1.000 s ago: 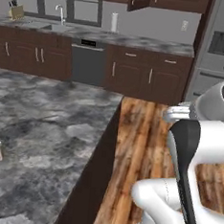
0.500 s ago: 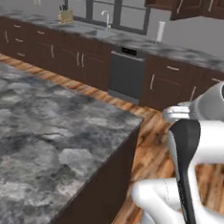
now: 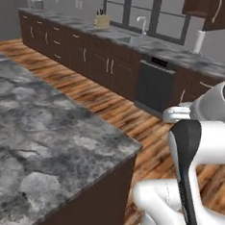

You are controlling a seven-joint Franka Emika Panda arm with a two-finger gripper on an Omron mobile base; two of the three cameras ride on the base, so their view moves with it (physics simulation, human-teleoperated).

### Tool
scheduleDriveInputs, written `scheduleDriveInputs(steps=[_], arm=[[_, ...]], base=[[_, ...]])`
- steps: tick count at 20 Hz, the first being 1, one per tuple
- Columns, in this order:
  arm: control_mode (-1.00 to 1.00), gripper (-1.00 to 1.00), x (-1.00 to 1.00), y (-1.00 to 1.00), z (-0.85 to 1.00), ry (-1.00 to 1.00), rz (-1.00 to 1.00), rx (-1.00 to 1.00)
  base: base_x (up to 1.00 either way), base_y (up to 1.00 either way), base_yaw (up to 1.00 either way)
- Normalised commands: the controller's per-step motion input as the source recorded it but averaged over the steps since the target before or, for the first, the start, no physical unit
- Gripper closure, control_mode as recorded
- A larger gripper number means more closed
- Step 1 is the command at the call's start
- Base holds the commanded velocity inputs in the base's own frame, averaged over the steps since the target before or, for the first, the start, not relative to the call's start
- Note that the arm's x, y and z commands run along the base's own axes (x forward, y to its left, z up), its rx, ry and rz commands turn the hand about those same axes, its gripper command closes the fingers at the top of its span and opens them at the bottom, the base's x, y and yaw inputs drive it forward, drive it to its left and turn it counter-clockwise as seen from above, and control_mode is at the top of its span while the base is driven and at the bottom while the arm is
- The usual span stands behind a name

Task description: Pick the water bottle, boxed drink, can from the counter and place them in the open cabinet.

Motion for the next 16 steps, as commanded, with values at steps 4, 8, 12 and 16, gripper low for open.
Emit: scheduleDriveInputs(steps=[4, 8, 12, 16], arm=[[1.0, 1.0, 0.0, 0.0, 0.0, 0.0, 0.0, 0.0], [1.0, 1.0, 0.0, 0.0, 0.0, 0.0, 0.0, 0.0], [1.0, 1.0, 0.0, 0.0, 0.0, 0.0, 0.0, 0.0], [1.0, 1.0, 0.0, 0.0, 0.0, 0.0, 0.0, 0.0]], base=[[1.0, -0.71, 0.44], [1.0, -0.69, 0.45], [1.0, -0.7, 0.43], [0.39, -0.91, 0.37]])
